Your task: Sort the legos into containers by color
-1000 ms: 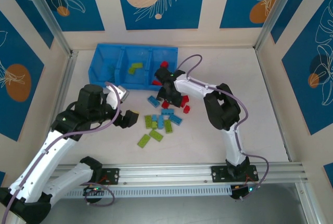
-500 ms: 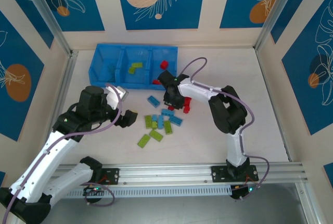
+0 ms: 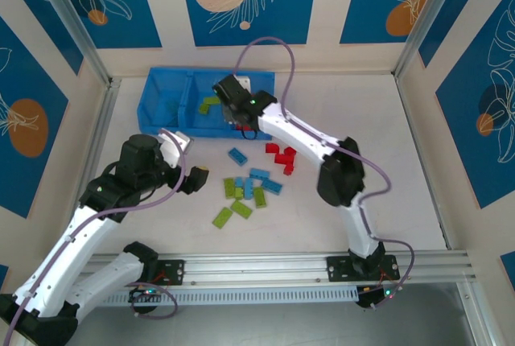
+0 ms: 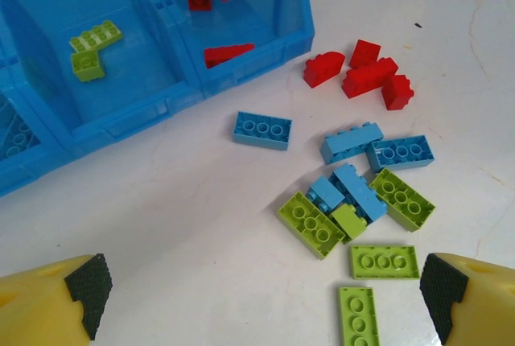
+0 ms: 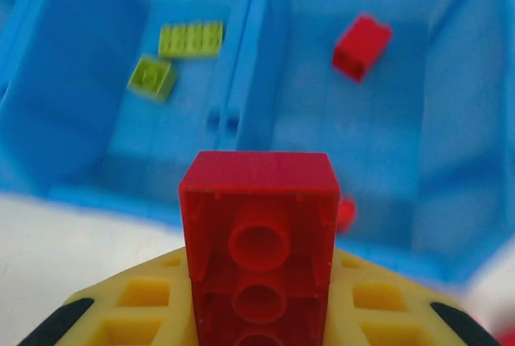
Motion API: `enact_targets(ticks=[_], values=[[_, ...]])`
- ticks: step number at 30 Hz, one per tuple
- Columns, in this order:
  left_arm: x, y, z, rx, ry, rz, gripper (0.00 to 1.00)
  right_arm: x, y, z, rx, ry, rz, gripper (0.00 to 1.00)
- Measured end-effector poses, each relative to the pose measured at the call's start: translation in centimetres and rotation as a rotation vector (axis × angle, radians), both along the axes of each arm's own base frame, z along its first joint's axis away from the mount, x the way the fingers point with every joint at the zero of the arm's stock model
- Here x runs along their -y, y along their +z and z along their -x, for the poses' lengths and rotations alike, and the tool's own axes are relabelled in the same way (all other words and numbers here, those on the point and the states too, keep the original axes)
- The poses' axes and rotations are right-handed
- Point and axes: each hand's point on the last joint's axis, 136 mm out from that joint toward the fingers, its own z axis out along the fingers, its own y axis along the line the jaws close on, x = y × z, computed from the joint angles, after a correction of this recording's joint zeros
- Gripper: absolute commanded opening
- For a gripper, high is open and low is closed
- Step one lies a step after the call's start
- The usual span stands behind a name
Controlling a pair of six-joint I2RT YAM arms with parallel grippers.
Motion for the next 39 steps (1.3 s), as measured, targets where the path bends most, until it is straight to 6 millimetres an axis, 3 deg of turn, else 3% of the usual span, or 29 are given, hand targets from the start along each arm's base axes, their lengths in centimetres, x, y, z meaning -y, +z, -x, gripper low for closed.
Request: enact_targets(ticks=[5, 9, 14, 18, 23, 27, 31, 35, 39], values=[[-0.1, 0.0, -0.1, 0.003, 0.006, -0.003, 1.00, 2.3, -5.9, -5.5, -0.059, -0.015, 0.094, 0.28], [-0.1, -0.1, -0.1, -0.002, 0.006, -0.006, 1.00, 4.2, -9.0, -7.2, -0.137, 0.006, 0.085, 0.42], [-0.1, -0.6, -0.4, -0.017, 0.012, -0.018, 1.00, 4.0, -7.8, -8.1, -0.142, 0.041, 0.018, 0.48], [-0.3, -0.8, -0.7, -0.021, 0.025, -0.027, 1.00, 3.1, -5.5, -7.2, -0.141, 0.078, -0.027, 0.50], [-0.1, -1.3, -1.0, -0.045, 0.036, -0.025, 1.00, 3.7, -0.5, -2.6, -0.161, 0.129, -0.079, 0.52], [-0.4, -1.4, -1.6, -0.096, 0.128, 0.032, 1.00, 5.4, 5.3, 3.9, -0.126, 0.189, -0.148, 0.55], [-0.3, -0.3, -2.4, -0.141, 0.263, 0.185, 1.00, 7.4, 9.2, 10.8, -0.049, 0.257, -0.212, 0.64], [1.3, -1.1, -4.0, -0.242, 0.364, 0.314, 1.00, 10.4, 9.1, 17.2, -0.010, 0.298, -0.273, 0.79], [4.4, -4.9, -6.0, -0.388, 0.429, 0.316, 1.00, 13.4, 6.9, 19.9, -0.002, 0.268, -0.297, 0.95]])
